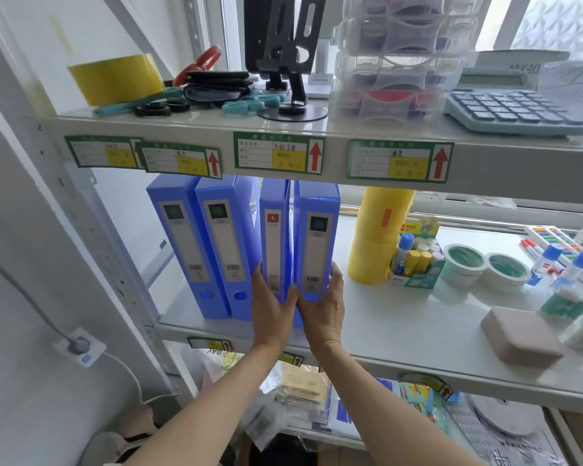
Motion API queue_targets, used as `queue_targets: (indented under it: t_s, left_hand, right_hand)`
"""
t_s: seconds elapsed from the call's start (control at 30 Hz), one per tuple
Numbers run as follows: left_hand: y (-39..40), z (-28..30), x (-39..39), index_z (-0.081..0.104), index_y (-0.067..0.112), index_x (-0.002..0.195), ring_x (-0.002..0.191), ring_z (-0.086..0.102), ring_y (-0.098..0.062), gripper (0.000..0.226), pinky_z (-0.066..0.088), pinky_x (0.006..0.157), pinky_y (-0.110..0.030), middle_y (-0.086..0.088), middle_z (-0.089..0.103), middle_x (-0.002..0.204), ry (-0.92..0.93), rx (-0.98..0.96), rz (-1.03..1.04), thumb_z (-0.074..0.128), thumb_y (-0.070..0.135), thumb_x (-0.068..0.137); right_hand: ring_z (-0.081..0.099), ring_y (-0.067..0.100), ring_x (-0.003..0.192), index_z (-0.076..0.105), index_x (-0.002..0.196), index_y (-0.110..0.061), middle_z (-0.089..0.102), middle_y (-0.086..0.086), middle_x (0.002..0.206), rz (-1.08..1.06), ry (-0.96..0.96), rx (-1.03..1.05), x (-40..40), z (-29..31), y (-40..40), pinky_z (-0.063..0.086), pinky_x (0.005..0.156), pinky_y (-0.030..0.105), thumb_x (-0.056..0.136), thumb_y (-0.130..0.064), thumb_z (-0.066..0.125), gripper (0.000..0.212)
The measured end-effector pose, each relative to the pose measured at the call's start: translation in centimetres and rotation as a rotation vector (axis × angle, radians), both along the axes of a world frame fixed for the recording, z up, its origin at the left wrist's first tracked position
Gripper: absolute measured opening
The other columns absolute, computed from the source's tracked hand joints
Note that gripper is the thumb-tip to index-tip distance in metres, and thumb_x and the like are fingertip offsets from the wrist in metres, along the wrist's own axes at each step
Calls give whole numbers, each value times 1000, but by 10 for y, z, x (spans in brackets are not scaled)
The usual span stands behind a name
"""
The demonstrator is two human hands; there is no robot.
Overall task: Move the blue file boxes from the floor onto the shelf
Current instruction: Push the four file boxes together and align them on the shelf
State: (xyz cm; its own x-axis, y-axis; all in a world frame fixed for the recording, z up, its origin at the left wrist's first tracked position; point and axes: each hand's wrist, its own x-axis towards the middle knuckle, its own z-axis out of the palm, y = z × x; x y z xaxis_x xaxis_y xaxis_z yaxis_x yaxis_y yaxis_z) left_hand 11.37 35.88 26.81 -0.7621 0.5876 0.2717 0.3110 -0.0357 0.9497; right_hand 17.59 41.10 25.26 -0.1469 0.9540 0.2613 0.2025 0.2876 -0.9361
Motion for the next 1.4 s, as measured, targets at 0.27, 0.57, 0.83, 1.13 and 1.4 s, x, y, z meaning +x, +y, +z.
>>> queue_targets:
  t_s: [0.27, 0.57, 0.83, 1.13, 1.4]
  left_hand:
    - [-4, -20, 12, 20, 11, 154, 144, 37, -24, 63, 39, 113, -36, -7, 32, 158, -23, -240, 94, 47, 21, 99]
    - [19, -19, -6, 37, 17, 144, 127, 54, -23, 51, 48, 99, -28, -3, 54, 137, -118, -239, 18, 46, 6, 95]
    - [9, -17, -8, 35, 16, 147, 134, 48, -21, 54, 45, 106, -32, -2, 48, 145, -71, -301, -40, 51, 20, 96]
    - [-82, -30, -69, 40, 3, 135, 121, 53, -34, 70, 49, 92, -40, -16, 44, 134, -126, -349, 415, 76, 25, 80]
    - [-63, -9, -119, 35, 18, 142, 113, 53, -11, 80, 49, 96, -31, 6, 53, 127, -224, -215, -95, 81, 16, 76]
  right_hand:
    - [62, 16, 108, 34, 145, -28, 59, -7, 126, 85, -86, -124, 8, -12, -1, 59, 87, 41, 74, -31, 83, 86]
    - [67, 22, 101, 32, 147, -30, 68, -3, 118, 144, -173, -221, 3, -16, 2, 55, 81, 33, 83, -37, 74, 77]
    - [64, 22, 110, 29, 147, -30, 61, -6, 127, 151, -214, -240, -9, -15, 6, 58, 87, 42, 75, -40, 76, 86]
    - [61, 24, 113, 20, 152, -34, 58, -2, 133, 201, -271, -243, -6, -18, 21, 58, 89, 48, 69, -32, 79, 102]
    - [63, 17, 95, 27, 149, -26, 61, -3, 119, 304, -293, -252, -4, -15, 37, 53, 67, 20, 78, -8, 77, 89]
